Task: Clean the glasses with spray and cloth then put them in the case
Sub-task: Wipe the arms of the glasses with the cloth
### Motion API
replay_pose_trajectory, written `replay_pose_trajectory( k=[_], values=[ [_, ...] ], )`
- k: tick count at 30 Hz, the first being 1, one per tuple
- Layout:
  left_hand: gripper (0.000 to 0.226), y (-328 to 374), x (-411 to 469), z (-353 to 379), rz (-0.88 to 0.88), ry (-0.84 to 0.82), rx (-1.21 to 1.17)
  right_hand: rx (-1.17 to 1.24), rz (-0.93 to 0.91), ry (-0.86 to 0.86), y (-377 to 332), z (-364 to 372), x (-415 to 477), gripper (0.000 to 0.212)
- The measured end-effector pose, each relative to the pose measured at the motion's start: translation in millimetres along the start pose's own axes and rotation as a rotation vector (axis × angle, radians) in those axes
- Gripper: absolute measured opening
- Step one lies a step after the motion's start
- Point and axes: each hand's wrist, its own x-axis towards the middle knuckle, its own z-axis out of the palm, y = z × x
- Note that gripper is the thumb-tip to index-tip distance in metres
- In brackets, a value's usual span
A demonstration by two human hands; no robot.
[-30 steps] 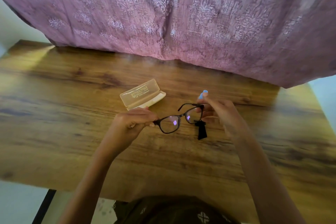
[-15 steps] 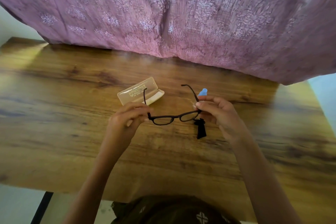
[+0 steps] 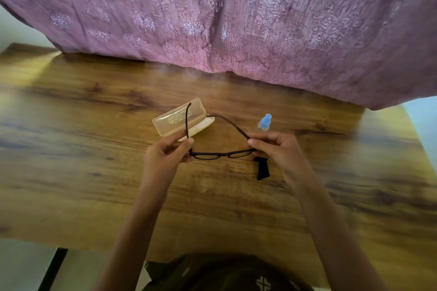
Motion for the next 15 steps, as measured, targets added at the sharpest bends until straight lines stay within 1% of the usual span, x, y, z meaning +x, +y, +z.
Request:
replay_pose_trajectory(
  k=[3,6,11,15],
  values=[
    [0.034,-1,3,-1,-0.008,0.002,0.042,-0.093,0.019,-0.05,0,2,-2,0.013],
    [0.034,-2,7,-6,-0.009,-0.012,0.076,-0.115,0.048,-0.079,1,4,-1,0.013],
    [0.03,-4,14,-15,-0.012,-0.106,0.146,-0.14,0.053,-0.103,1,6,-1,0.012],
    [0.026,-2,18,-21,0.007,-0.207,0.225,-0.1,0.073,-0.148,2,6,3,0.019]
  ],
)
